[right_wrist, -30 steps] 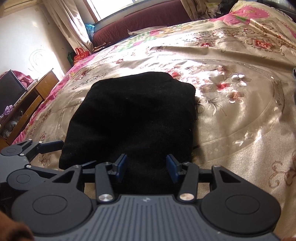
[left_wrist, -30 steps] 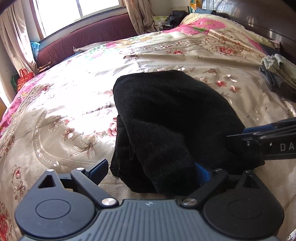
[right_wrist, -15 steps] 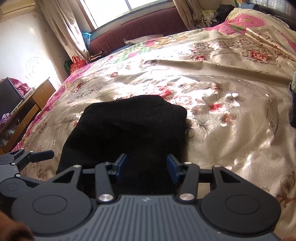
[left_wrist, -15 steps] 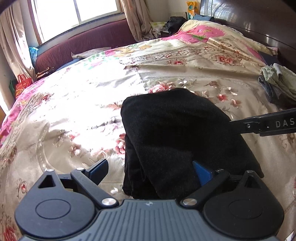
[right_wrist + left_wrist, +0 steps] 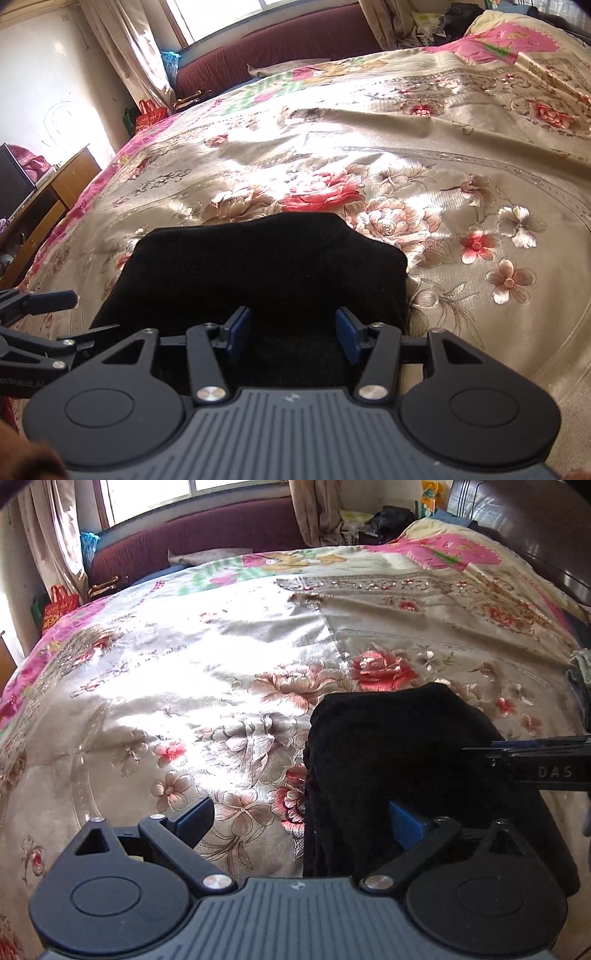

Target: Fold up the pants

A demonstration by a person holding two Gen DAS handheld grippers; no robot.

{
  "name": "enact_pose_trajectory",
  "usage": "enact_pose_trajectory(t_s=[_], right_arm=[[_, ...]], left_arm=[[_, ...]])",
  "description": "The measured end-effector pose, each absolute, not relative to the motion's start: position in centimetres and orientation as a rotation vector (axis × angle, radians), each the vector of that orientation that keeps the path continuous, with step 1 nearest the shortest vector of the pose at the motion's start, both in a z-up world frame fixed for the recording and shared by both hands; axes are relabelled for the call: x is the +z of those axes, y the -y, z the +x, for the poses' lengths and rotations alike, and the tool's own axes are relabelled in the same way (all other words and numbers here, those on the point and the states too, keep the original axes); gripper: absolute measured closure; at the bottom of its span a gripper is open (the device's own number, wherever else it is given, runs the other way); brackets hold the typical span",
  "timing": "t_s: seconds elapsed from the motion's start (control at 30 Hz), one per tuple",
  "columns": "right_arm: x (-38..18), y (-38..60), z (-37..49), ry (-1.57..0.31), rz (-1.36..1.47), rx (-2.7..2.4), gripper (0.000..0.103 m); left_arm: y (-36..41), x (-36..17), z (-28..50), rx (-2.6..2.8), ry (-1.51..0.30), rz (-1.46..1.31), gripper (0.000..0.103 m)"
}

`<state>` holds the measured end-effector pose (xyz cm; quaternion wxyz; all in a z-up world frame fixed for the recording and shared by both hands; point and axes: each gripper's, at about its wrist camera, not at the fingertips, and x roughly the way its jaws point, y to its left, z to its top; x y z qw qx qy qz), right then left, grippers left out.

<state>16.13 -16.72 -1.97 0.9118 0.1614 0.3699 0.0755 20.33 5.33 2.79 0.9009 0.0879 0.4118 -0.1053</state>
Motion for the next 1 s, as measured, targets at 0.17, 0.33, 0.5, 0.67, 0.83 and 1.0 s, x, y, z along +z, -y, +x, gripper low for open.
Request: enact_pose_trajectory(t_s=[0.17,0.33,0.5,0.67,0.83,1.0], right_arm=[[-1.5,20.0,13.2,-0.731,0.42,0.168,0.048],[-3.8,22.3,11.9,-0.777,0.595,0.213,0.041],[-4.3,22.9,12.4,-0.767,0.665,0.268,0.029],[-4.9,24.3,11.5,-0.772,0.674,0.24,0.029],[-6.5,22.9,12.1,-0.815,0.755,0.304,0.029],[-7.3,21.9,12.7,-0.808,0.72,0.327,0.025]], left_arm=[[-4.9,2.7,21.3,-0.257,-0.812,0.253,0.0],[-4.6,3.1,21.8,-0.372,-0.812,0.183,0.0],[-3.3,3.9,22.7,-0.506,-0.826,0.137,0.027],[-3.2,4.4,24.7,-0.553,-0.785,0.161,0.043],[-3.8,1.6,26.4,-0.514,-0.795,0.226,0.039],[-7.3,3.2,24.8,-0.526,-0.816,0.074,0.02]])
